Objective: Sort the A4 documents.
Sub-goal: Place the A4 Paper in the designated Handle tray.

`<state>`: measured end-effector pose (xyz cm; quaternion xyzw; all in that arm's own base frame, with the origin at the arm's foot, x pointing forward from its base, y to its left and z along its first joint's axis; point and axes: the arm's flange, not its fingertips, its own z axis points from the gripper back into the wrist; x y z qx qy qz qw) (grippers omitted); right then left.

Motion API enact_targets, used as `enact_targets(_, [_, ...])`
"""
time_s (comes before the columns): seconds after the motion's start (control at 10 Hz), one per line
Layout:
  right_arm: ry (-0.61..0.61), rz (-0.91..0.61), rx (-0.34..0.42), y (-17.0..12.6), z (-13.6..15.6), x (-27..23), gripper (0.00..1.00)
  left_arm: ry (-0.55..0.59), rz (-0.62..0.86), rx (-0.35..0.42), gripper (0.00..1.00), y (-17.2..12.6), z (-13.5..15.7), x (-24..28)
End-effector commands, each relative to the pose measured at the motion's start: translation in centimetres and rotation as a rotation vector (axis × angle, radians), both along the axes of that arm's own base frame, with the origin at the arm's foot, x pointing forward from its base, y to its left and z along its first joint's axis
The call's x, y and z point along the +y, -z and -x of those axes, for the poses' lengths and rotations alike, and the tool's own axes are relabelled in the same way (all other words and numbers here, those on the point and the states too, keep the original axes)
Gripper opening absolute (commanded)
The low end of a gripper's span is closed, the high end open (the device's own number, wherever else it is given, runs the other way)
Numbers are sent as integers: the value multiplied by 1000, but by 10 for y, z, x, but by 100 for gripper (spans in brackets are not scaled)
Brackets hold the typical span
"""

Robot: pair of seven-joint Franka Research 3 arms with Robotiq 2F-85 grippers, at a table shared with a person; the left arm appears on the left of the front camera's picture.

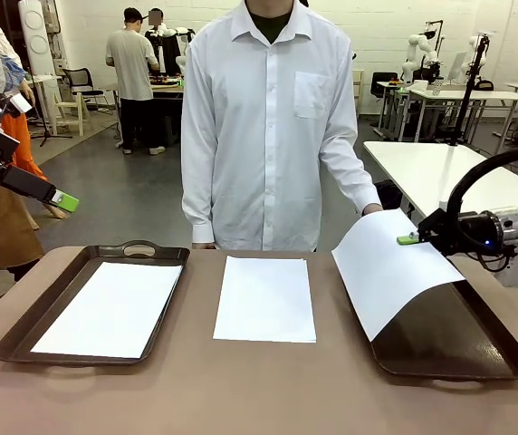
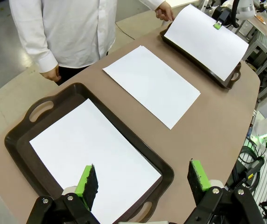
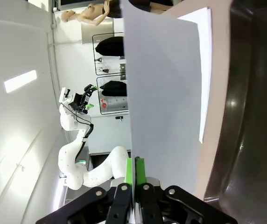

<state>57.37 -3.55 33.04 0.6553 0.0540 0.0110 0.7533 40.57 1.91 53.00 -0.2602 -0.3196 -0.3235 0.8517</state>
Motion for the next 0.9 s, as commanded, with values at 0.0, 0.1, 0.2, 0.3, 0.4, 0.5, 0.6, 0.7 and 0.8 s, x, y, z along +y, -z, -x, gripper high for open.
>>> enact_targets(0.0, [14, 4, 73, 19, -9, -7, 1, 4, -4, 0, 100, 1, 0, 0])
enact_targets(0.1, [41, 77, 97, 36, -10, -17, 1, 4, -4, 0, 100, 1, 0, 0])
enact_targets(0.2, [50, 148, 113, 48, -8, -25, 1, 4, -4, 0, 100, 1, 0, 0])
enact_targets(0.3, [73, 204, 102, 50, -4, -36, 1, 4, -4, 0, 100, 1, 0, 0])
enact_targets(0.4, [92, 236, 76, 47, 1, -48, 1, 4, -4, 0, 100, 1, 0, 0])
enact_targets(0.5, [97, 283, 44, 39, 6, -57, 1, 4, -4, 0, 100, 1, 0, 0])
enact_targets(0.6, [110, 316, 11, 32, 8, -61, 1, 4, -4, 0, 100, 1, 0, 0])
enact_targets(0.7, [100, 337, -11, 27, 10, -61, 1, 4, -4, 0, 100, 1, 0, 0])
enact_targets(0.8, [78, 373, -14, 26, 11, -61, 1, 4, -4, 0, 100, 1, 0, 0])
